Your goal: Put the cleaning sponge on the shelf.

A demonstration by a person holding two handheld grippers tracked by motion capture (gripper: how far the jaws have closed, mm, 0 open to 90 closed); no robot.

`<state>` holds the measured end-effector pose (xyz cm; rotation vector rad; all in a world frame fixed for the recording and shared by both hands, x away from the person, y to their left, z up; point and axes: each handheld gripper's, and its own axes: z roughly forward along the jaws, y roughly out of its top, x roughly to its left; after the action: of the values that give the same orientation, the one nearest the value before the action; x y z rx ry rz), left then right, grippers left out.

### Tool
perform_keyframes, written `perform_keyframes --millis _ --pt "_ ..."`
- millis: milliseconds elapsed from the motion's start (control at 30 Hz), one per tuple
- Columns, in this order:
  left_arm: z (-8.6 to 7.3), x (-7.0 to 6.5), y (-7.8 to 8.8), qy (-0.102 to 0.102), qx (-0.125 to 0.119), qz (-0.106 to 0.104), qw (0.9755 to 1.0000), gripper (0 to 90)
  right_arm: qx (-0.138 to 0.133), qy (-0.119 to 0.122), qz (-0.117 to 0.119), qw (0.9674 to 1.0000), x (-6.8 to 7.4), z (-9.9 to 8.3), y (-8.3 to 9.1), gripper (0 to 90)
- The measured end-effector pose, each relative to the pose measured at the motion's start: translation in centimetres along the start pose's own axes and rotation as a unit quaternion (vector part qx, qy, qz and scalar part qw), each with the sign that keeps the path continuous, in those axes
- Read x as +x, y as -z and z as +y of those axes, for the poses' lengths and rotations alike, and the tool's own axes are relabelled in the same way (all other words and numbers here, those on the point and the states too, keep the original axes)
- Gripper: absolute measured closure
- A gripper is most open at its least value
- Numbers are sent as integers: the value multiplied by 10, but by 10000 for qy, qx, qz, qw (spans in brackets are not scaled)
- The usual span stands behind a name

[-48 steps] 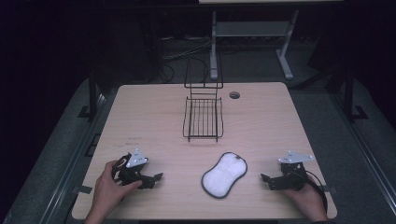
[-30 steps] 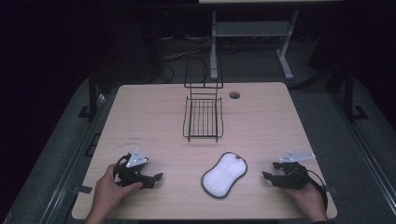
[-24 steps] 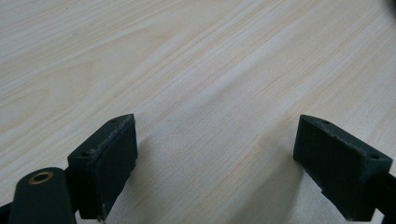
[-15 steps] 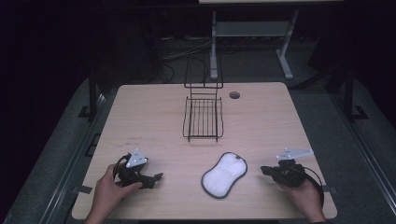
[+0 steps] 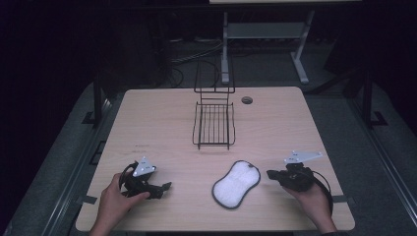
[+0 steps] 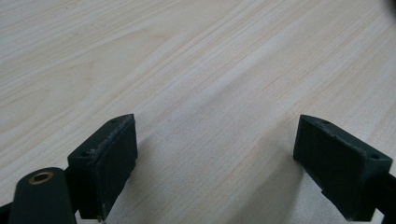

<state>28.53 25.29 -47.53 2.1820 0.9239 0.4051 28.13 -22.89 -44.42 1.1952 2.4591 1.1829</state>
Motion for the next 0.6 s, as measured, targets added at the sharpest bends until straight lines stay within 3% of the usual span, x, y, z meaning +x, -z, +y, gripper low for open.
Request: perform_keyframes --millis 367,600 --pt "0 0 0 11 1 -2 10000 128 -50 89 116 9999 4 13 -12 895" --pt "0 0 0 13 1 -2 10000 128 81 195 184 9996 9 20 -27 895"
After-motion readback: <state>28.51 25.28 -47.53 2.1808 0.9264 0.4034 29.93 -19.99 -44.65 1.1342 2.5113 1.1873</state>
